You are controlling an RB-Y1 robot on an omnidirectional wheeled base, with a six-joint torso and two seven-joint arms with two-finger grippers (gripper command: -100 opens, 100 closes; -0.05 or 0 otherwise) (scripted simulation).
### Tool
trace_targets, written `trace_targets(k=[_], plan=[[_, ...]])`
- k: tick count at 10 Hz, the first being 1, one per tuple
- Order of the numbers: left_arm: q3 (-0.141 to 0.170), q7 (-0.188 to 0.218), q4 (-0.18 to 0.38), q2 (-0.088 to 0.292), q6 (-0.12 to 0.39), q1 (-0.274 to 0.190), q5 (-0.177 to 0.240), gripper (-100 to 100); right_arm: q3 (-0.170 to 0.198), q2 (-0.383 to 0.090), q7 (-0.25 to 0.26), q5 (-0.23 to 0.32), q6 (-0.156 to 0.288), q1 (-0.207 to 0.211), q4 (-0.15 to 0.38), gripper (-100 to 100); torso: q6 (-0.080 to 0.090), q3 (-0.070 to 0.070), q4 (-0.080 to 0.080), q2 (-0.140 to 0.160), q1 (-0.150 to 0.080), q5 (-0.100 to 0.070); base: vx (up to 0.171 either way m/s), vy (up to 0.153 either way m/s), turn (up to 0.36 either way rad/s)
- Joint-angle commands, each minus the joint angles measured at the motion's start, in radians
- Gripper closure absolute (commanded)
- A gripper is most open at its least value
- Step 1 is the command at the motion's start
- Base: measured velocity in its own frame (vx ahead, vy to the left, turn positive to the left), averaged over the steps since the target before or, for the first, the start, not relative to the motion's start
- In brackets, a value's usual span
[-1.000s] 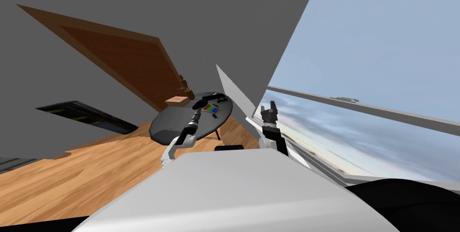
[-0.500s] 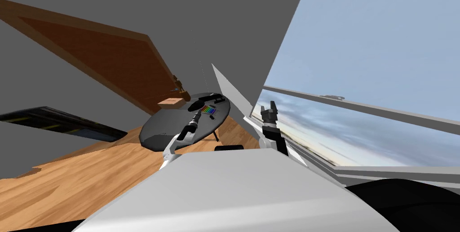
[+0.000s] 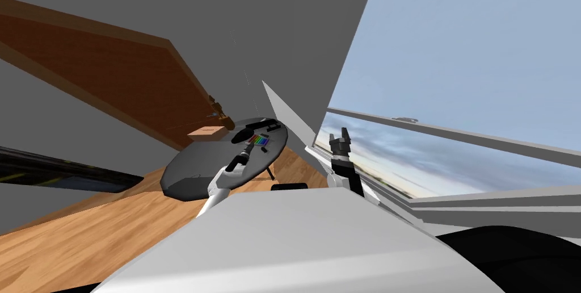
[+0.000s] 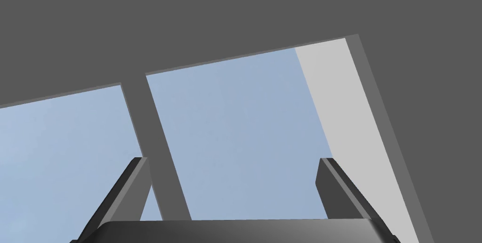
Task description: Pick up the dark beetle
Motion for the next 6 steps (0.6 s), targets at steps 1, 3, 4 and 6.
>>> trace_targets(k=[1, 3, 4, 6], plan=[[0.001, -0.013, 0.026, 0.002, 0.041, -0.018, 0.004, -100, 0.000, 0.000, 0.000, 0.000, 0.000, 0.000, 0.000, 0, 0.000, 0.000, 0.000, 0.000, 0.000, 0.000, 0.011, -0.002, -0.083], [0.003, -0.026, 0.064, 0.013, 0.088, -0.044, 0.015, -100, 0.000, 0.000, 0.000, 0.000, 0.000, 0.000, 0.000, 0, 0.000, 0.000, 0.000, 0.000, 0.000, 0.000, 0.006, 0.002, -0.105], [0.005, -0.037, 0.101, 0.023, 0.127, -0.071, 0.027, -100, 0.000, 0.000, 0.000, 0.000, 0.000, 0.000, 0.000, 0, -0.001, 0.000, 0.000, 0.000, 0.001, 0.000, 0.002, 0.004, -0.142], [0.006, -0.045, 0.139, 0.033, 0.172, -0.099, 0.041, -100, 0.000, 0.000, 0.000, 0.000, 0.000, 0.000, 0.000, 0, -0.001, 0.000, 0.000, 0.001, 0.001, 0.000, 0.000, 0.007, -0.098]])
